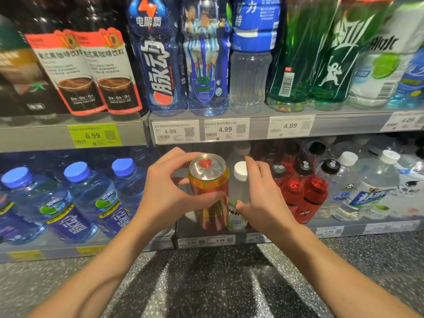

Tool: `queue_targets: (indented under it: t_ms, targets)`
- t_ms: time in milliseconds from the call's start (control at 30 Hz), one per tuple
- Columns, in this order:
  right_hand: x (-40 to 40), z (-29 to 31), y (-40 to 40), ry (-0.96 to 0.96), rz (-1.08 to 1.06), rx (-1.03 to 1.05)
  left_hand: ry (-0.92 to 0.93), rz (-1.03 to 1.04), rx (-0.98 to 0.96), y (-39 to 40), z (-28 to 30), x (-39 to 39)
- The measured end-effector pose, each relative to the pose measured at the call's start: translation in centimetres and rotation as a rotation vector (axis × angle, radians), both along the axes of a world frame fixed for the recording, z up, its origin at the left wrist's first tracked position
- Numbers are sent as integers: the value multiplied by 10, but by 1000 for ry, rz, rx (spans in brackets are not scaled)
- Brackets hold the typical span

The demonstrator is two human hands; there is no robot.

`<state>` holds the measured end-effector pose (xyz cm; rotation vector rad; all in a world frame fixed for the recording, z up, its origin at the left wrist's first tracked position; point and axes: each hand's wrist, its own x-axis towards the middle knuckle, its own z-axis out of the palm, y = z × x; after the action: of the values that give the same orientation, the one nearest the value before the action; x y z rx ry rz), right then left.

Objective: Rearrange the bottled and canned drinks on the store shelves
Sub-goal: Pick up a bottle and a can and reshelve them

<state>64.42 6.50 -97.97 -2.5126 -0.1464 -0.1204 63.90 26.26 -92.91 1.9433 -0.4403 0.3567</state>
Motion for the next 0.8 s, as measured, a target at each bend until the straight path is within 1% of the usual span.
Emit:
queue_targets:
  t_ms: [33,100,167,200,267,333,400,433,500,567,633,733,800]
  targets:
    - [-2,1,1,-17,-5,15,-2,1,-2,0,2,-1]
    - [-7,6,6,-113,-36,96,-7,-4,-24,0,6,-2]
    - [-15,16,10,-205,-81,229,-17,-10,-54,-2,9,-4]
    - [-19,22,12,-220,-91,312,-23,-10,-64,-3,11,-5]
    - [-28,36,13,-181,-37,480,-37,-8,-70,-4,16,-7]
    - [-38,47,13,-79,152,584,-60,-3,-66,-7,24,-9]
    - [-45,53,12,19,289,583,-84,2,-90,-9,34,-11]
    - [-47,55,12,54,299,582,-90,-6,-115,-11,41,-13]
    - [-50,63,11,71,239,637,-95,-46,-159,-15,55,-17]
    - [-53,77,9,39,189,697,-104,-83,-197,-19,71,-22]
    - [-56,94,6,5,197,738,-109,-112,-250,-22,86,-26]
    - [-60,127,5,-79,200,740,-82,-167,-321,-22,109,-28]
    - [-61,159,6,-111,217,754,-45,-192,-331,-22,131,-28]
